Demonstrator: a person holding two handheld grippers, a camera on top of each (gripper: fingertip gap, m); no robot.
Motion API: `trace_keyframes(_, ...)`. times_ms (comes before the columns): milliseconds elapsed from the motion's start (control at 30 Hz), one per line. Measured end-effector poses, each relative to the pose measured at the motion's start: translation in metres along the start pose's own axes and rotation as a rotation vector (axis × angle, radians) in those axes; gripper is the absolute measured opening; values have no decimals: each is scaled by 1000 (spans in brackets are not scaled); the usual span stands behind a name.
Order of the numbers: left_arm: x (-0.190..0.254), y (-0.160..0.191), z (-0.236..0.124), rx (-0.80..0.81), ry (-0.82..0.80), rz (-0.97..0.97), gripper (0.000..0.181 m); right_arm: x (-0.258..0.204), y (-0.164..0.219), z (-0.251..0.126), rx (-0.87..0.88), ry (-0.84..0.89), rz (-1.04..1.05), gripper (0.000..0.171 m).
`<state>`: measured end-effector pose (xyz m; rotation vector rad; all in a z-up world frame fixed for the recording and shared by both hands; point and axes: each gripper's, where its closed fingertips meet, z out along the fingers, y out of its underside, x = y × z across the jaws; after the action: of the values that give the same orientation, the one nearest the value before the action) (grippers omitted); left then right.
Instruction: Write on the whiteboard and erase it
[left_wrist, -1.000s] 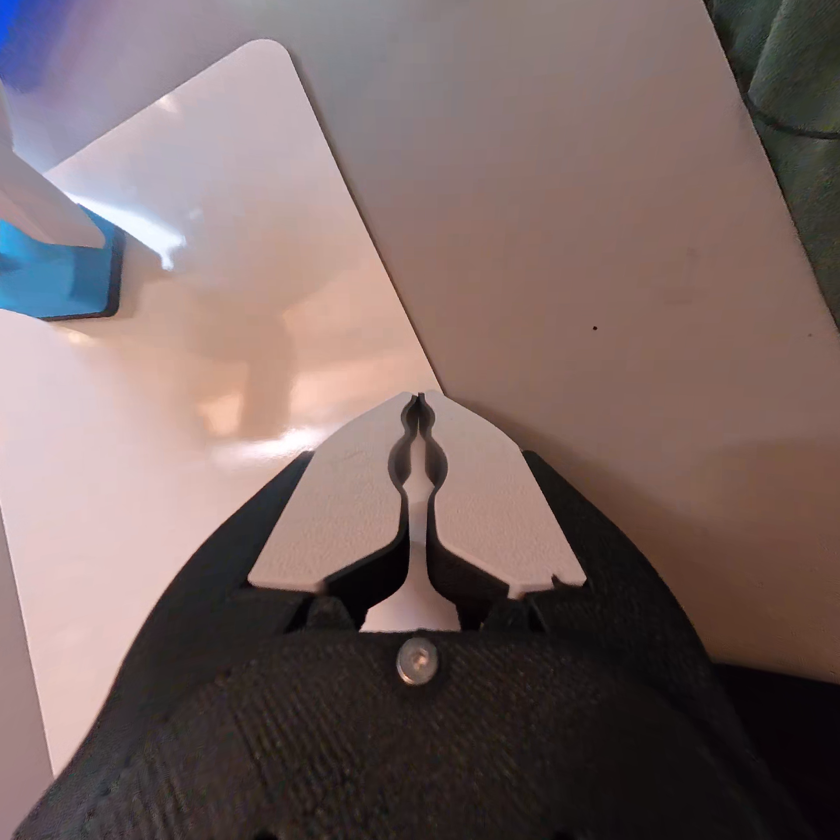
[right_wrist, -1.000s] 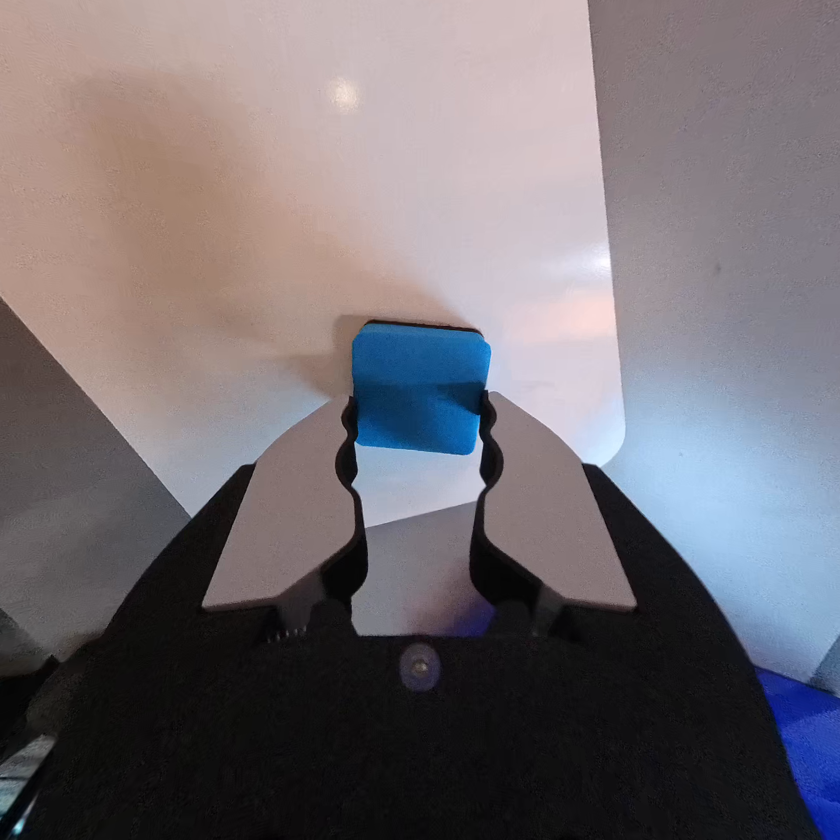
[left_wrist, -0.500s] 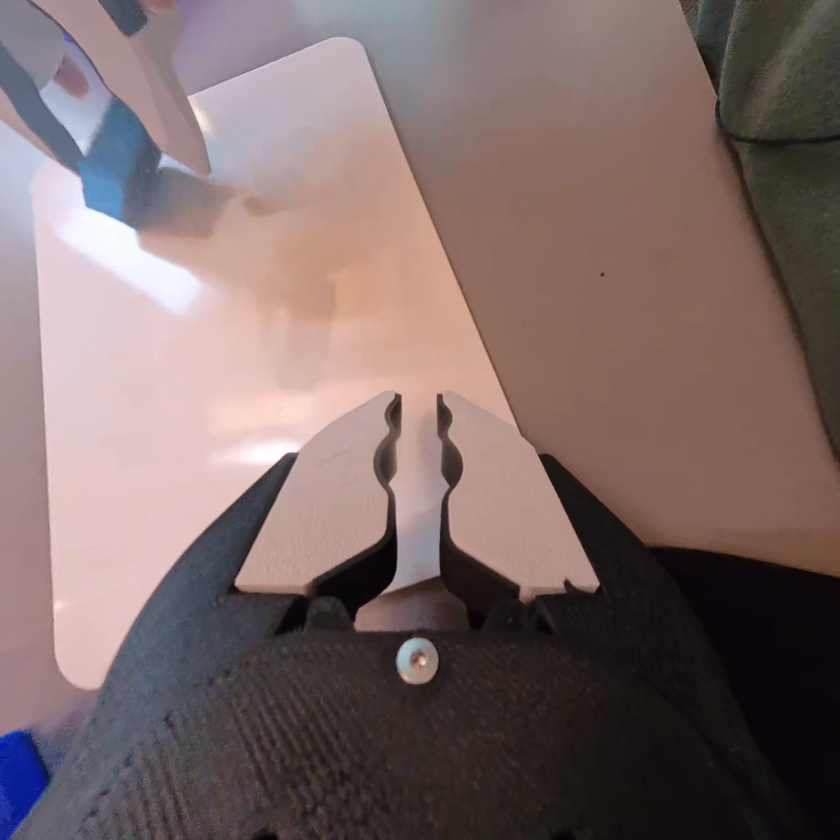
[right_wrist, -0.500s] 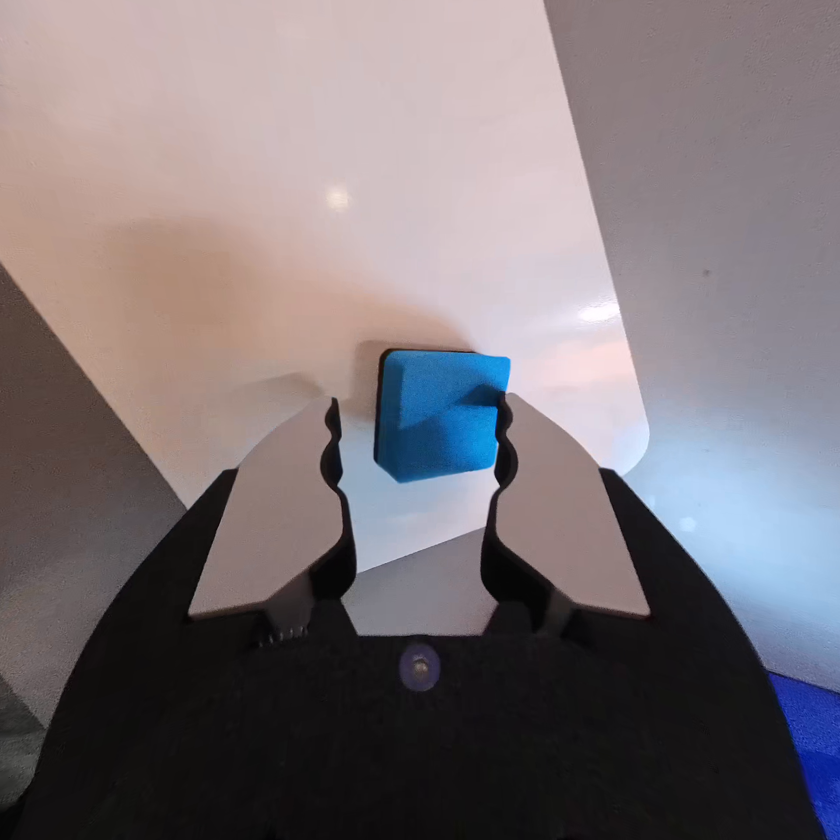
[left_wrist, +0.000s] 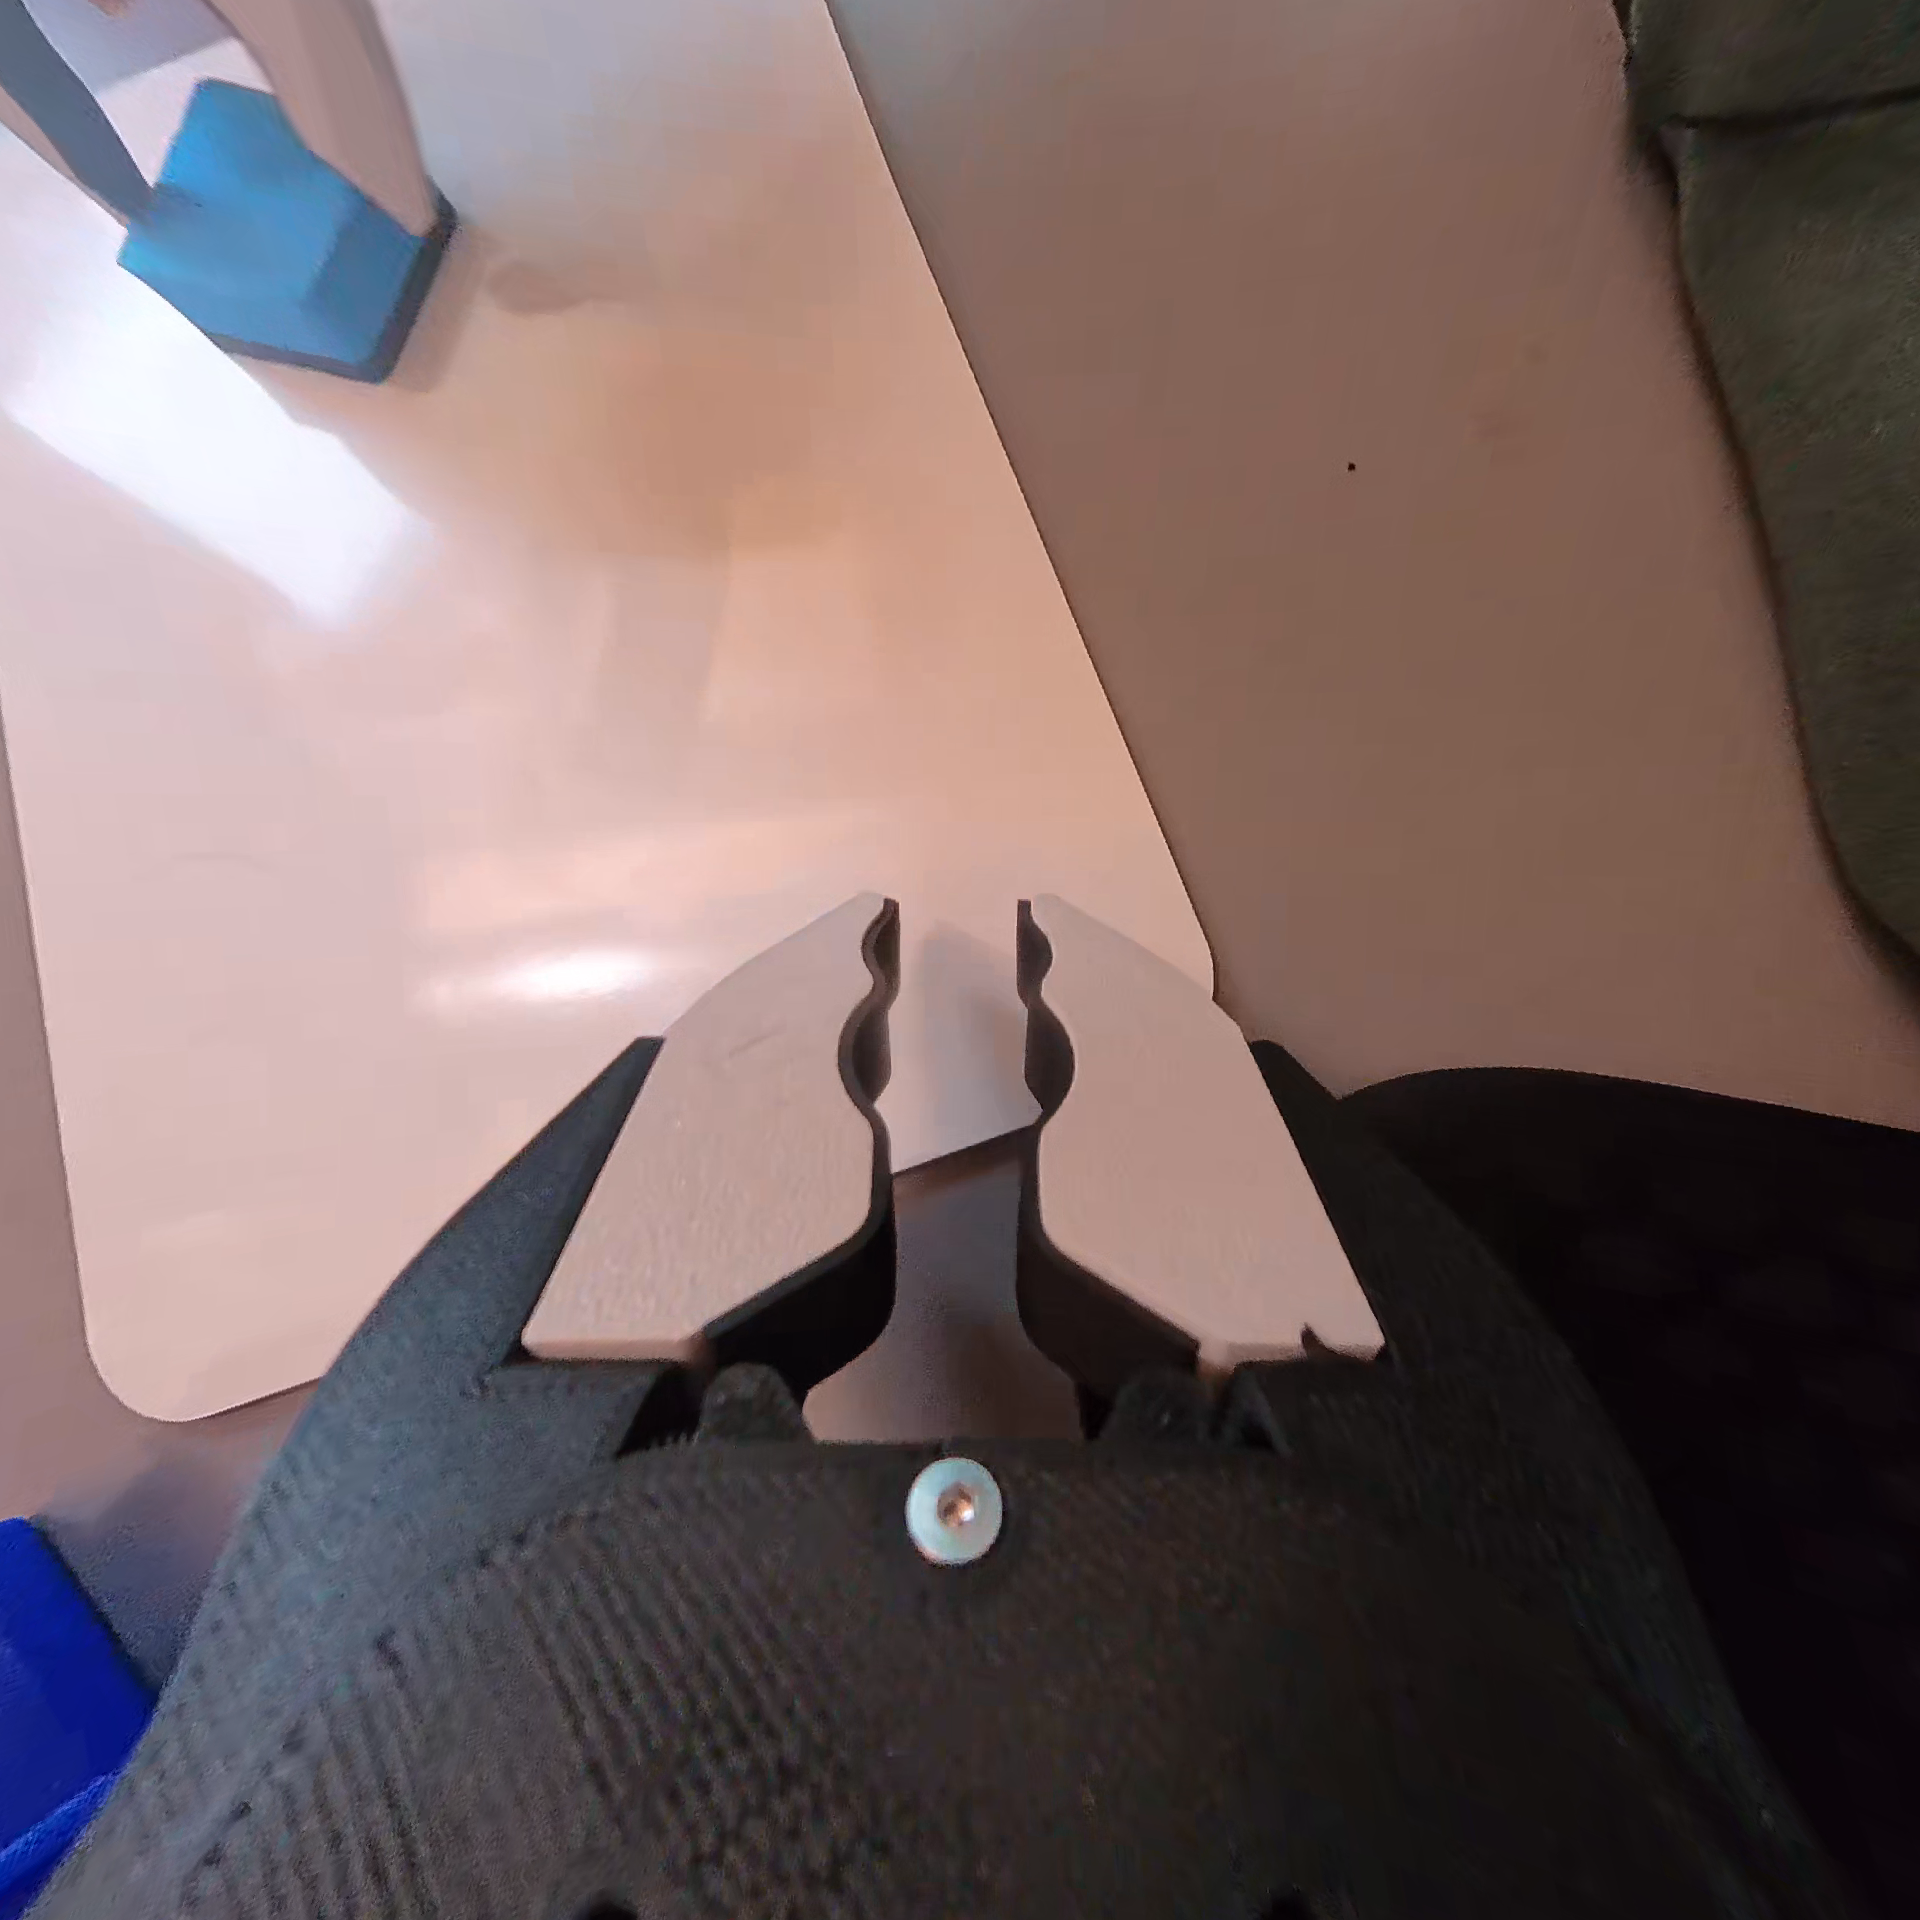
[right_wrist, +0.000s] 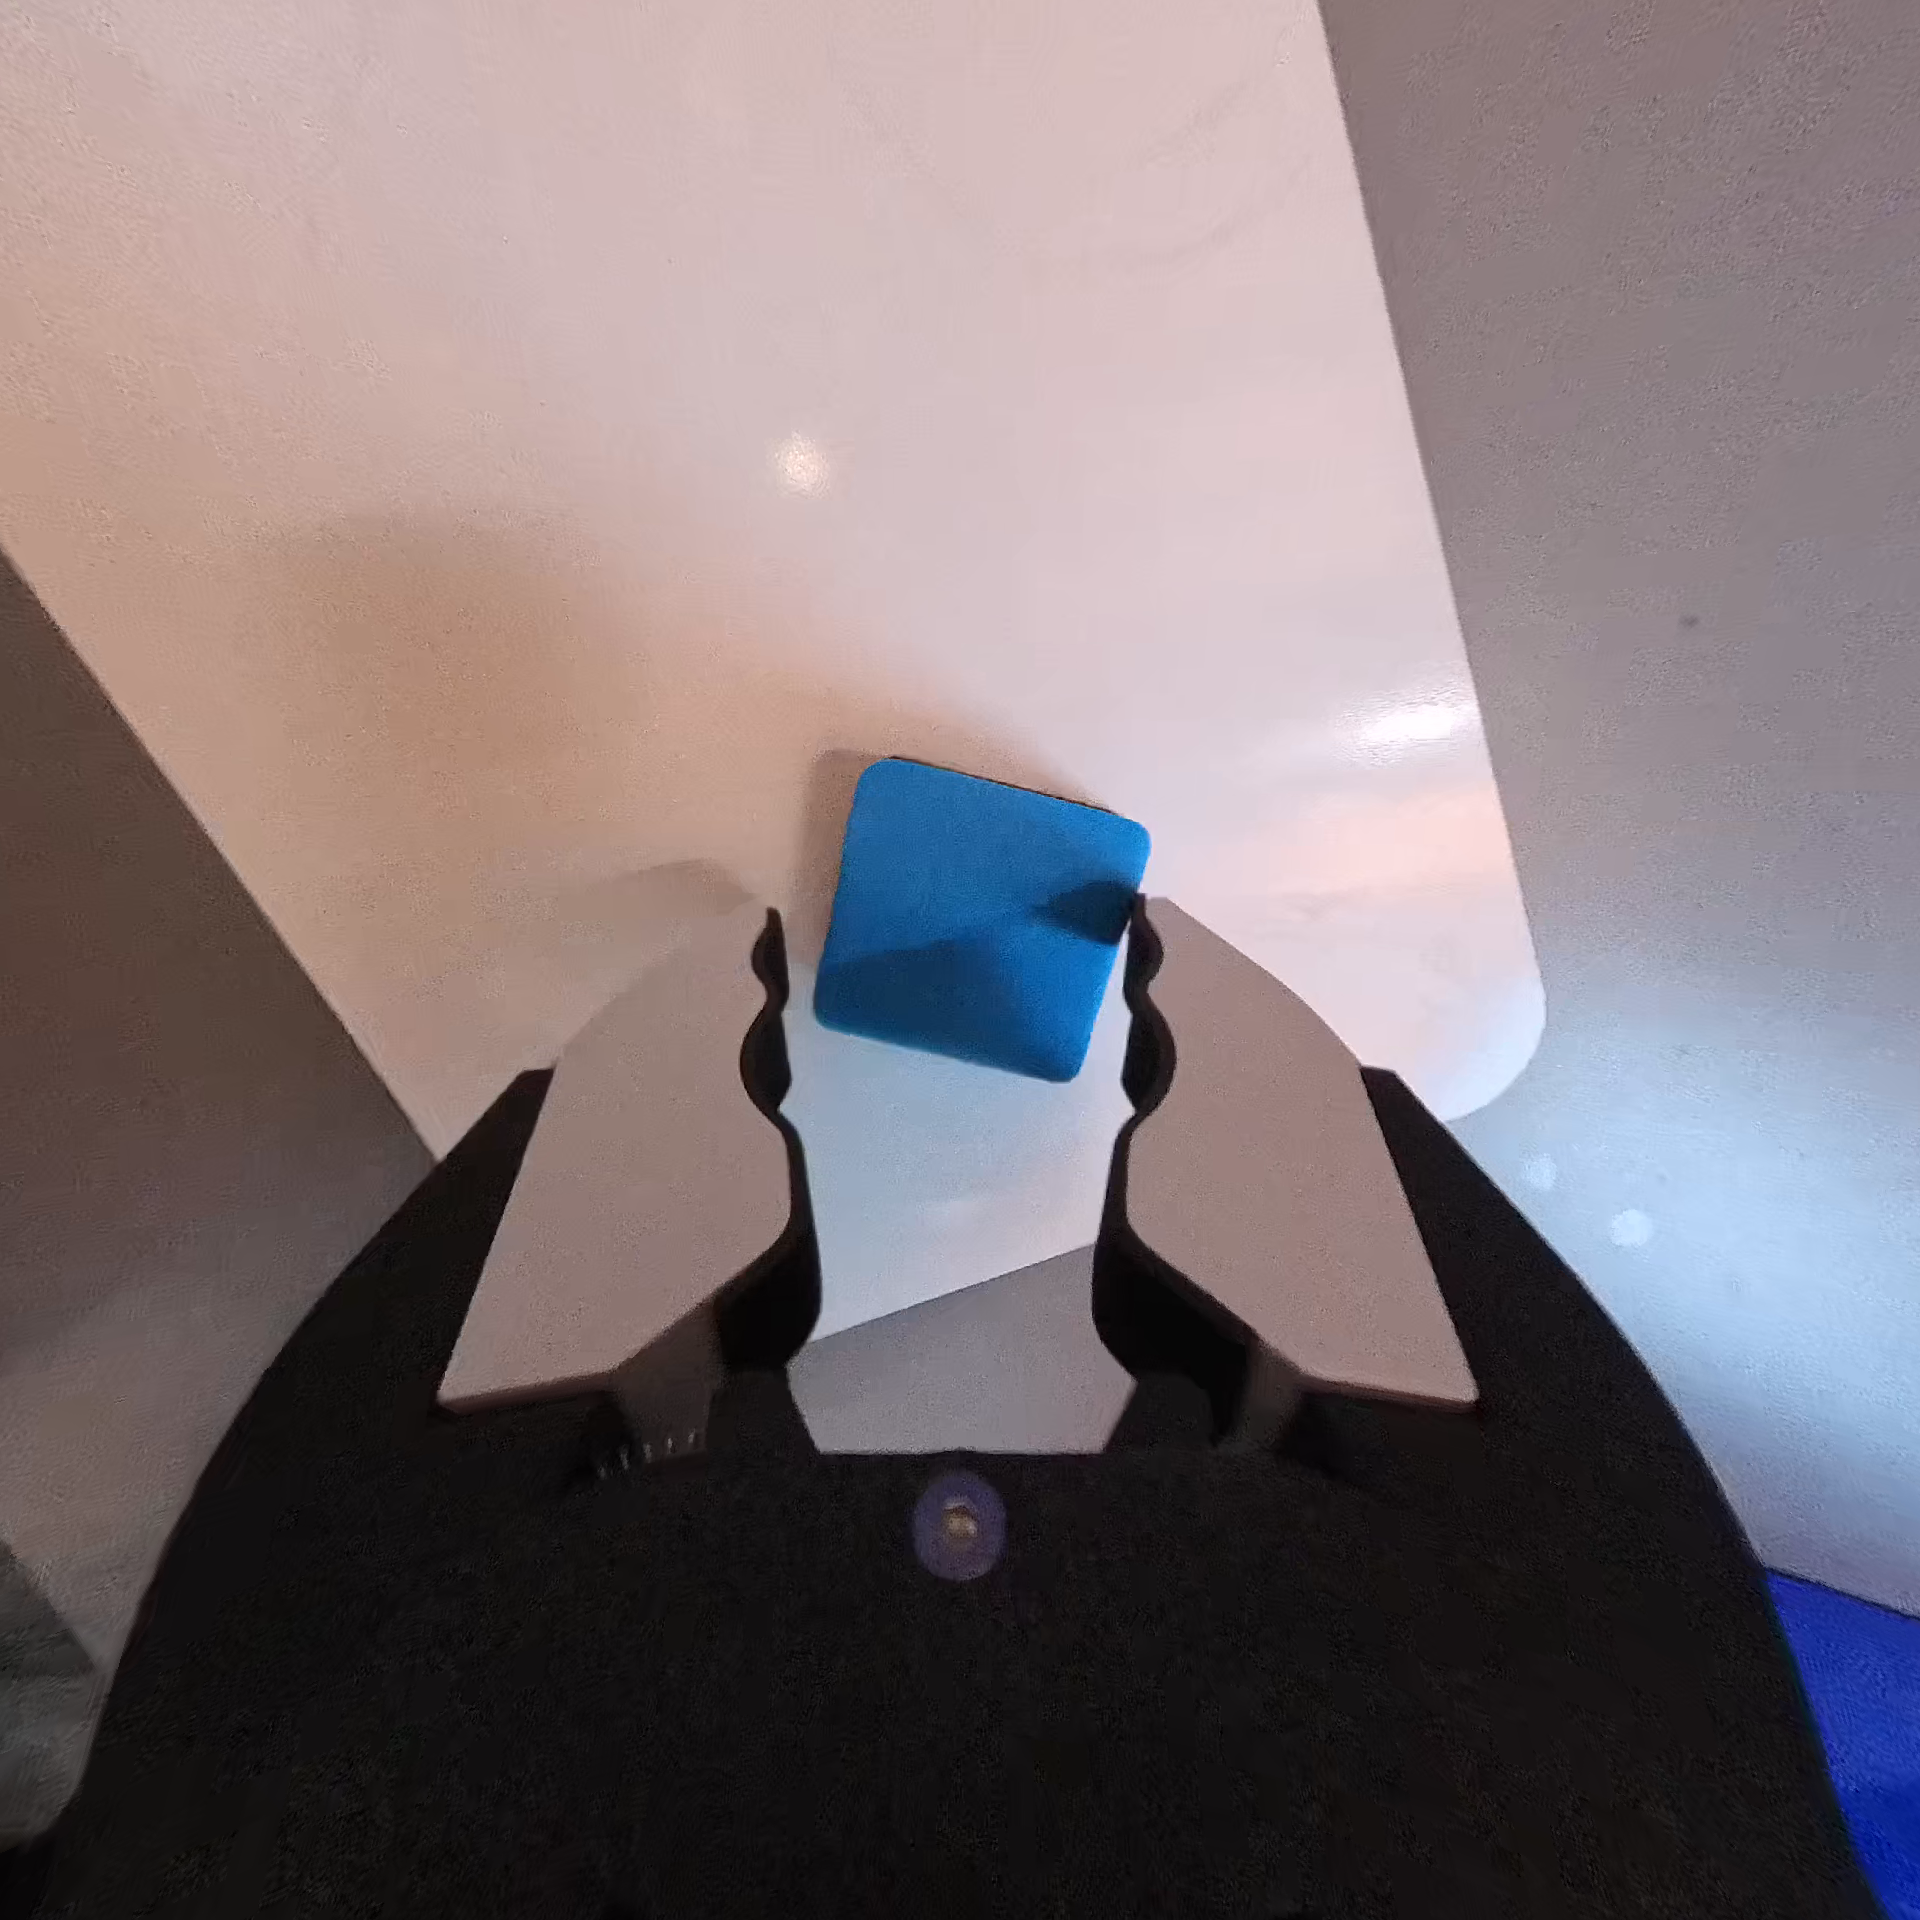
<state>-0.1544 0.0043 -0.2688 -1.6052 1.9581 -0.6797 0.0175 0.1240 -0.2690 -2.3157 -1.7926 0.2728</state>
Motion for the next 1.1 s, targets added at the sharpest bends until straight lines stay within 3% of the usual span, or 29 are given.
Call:
trace_keyframes(33, 0, 2, 0, -9, 5, -5, 22, 3, -1, 1, 12, 24, -2, 54)
trace_keyframes(233, -3, 9, 3, -33, 2, -34, 16, -21, -5, 4, -3, 5, -84, 52)
trace_keyframes(367, -1, 9, 4, -29, 7, -33, 8, -39, -31, 12, -1, 2, -161, 53)
trace_keyframes(467, -2, 9, 5, -41, -14, -14, 5, -8, -42, 15, 20, 24, -87, 52)
trace_keyframes(600, -2, 9, 5, -49, -27, -6, 4, 21, -23, 9, 7, 39, 23, 52)
trace_keyframes(833, -1, 8, 6, -38, -9, -22, 2, -45, -17, 9, -91, -1, -172, 52)
trace_keyframes(967, -3, 8, 6, -43, -28, -17, 0, -11, -26, 11, -35, 27, -55, 52)
trace_keyframes(1100, -5, 8, 7, -44, -49, -14, 1, 12, -1, 3, -12, 53, 72, 52)
